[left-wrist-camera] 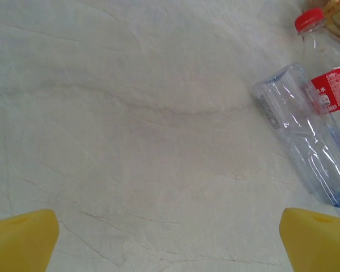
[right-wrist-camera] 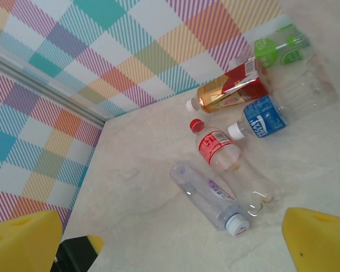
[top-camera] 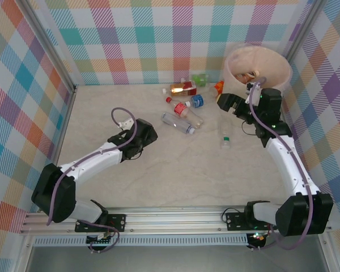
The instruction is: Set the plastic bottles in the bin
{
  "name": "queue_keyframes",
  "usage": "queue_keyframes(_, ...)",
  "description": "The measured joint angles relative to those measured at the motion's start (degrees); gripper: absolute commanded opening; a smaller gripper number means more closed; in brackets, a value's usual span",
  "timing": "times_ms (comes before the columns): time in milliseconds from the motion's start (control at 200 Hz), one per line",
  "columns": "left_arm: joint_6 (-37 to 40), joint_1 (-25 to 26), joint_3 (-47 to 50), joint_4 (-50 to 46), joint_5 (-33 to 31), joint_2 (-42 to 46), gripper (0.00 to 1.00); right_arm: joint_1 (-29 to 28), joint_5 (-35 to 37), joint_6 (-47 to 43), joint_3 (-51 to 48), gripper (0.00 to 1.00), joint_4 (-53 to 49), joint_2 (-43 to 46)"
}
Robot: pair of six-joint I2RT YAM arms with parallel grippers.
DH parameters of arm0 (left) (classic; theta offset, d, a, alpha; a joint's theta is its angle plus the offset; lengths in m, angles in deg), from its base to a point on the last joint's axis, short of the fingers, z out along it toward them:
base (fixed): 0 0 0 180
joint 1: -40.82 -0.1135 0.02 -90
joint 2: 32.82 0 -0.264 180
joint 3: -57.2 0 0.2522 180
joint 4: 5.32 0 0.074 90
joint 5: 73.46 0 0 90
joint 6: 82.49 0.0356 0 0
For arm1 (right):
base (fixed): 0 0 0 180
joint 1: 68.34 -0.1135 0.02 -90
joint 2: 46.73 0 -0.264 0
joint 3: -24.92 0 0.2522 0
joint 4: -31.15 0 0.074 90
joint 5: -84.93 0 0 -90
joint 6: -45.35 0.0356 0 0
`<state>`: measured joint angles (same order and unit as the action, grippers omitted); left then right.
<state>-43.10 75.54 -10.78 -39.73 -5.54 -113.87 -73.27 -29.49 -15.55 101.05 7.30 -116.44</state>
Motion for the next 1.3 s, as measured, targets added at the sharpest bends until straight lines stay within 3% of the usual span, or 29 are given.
queue_keyframes(395,0.02,0.0,-8.24,1.49,9.07,-9.9,1.0,-9.03,6.32,-5.14,-0.46,1.0,1.29,-6.34)
queue_keyframes(835,-5.57,0.02,-23.17,7.67,17.97,-27.21,1.0,-10.05,17.18,-4.26,-0.46,1.0,-1.66,-8.24)
queue_keyframes(1300,-9.86,0.0,-37.97,4.0,11.74,-42.03,1.0,-10.05,19.1,-4.11,-0.46,1.0,-4.7,-6.75)
